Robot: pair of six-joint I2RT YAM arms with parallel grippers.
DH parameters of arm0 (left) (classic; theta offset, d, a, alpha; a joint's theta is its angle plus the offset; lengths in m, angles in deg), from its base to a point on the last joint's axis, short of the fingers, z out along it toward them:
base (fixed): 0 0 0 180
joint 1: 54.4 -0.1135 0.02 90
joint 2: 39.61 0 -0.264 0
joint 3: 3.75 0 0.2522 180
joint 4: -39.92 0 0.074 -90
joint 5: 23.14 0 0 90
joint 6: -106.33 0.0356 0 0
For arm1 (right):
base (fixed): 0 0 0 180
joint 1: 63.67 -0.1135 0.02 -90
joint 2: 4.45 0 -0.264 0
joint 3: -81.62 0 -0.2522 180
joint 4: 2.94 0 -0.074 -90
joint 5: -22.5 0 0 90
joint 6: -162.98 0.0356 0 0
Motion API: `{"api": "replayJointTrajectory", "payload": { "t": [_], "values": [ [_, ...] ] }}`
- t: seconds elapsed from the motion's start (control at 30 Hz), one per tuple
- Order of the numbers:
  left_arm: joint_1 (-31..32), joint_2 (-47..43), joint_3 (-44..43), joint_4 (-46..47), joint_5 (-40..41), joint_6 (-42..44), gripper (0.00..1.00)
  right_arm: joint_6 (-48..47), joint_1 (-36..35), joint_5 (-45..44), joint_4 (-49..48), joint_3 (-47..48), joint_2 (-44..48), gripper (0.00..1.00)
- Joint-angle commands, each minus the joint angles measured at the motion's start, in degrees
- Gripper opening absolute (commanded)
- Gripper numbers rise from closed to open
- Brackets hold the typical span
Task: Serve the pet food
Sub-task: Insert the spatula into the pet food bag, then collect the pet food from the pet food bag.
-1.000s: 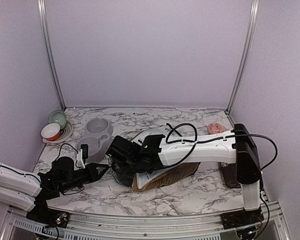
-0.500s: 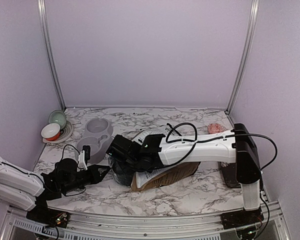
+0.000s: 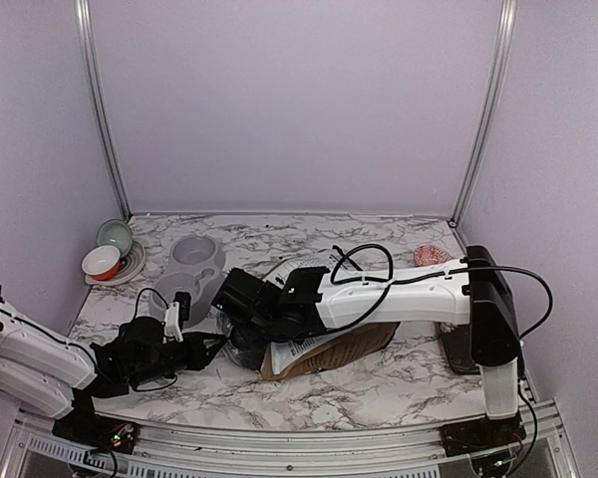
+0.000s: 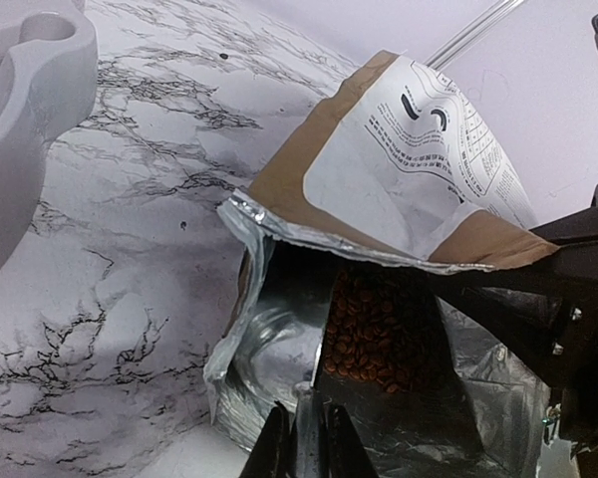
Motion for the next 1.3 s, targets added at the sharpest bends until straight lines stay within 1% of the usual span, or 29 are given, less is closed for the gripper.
{"api": "replayJointTrajectory", "payload": {
  "t": [0.0,0.1,0.4,0.6,0.63,0.93,1.13,1.27],
  "values": [
    [0.0,0.03,-0.79,-1.28,1.6,-1.46,0.0,0.02,0.71,-1.38,-2.72,1.62,-1.17,0.0],
    [0.01,0.31,-0.71,-1.33,1.14,-3.06,0.0,-0.09,0.76,-1.34,-2.72,3.32,-1.32,0.0],
    [-0.42,-0.02,-0.06,-2.25,-0.54,-8.28,0.0,0.45,1.02,-1.44,-2.72,3.31,-1.33,0.0],
    [-0.94,-0.18,-1.11,-4.35,-2.52,-8.25,0.0,0.84,1.1,-1.13,-3.7,2.41,-0.6,0.0],
    [-0.95,0.33,-1.58,-4.64,-2.95,-8.01,0.0,0.88,1.1,-1.25,-3.89,0.63,-0.42,0.0],
    [-0.94,8.22,-7.41,-4.73,-9.14,-6.1,0.0,1.2,3.07,-4.01,-3.9,-5.72,3.76,0.0],
    [-0.94,11.1,-10.18,-4.66,-9.66,-5.82,0.0,0.7,5.15,-6.29,-4.43,-11.01,7.97,0.0],
    [-0.94,12.57,-11.85,-4.7,-9.93,-5.3,0.0,0.03,6.02,-7.49,-4.65,-12.95,9.83,0.0]
  ]
}}
